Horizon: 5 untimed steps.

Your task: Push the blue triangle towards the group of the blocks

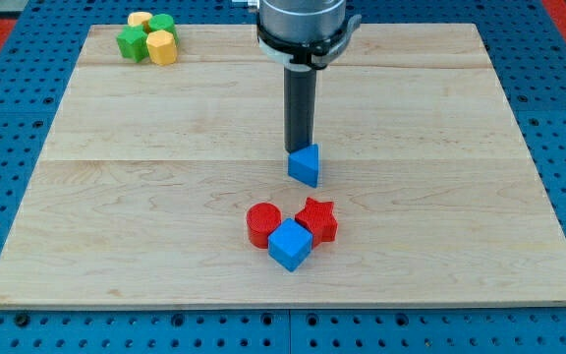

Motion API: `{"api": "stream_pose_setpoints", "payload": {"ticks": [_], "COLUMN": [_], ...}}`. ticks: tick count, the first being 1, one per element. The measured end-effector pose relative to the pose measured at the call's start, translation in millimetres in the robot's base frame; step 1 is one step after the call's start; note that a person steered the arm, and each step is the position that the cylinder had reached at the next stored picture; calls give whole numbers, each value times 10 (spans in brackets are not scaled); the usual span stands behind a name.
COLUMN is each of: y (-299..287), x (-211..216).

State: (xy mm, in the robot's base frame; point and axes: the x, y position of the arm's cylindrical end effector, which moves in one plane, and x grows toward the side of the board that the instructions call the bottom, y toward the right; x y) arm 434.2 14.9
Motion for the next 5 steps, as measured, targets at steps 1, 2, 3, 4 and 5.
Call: {"api": "stream_pose_setpoints", "payload": {"ticks": [1,2,3,4,5], "y": [0,97,250,481,517], "x": [130,110,76,50,50]}}
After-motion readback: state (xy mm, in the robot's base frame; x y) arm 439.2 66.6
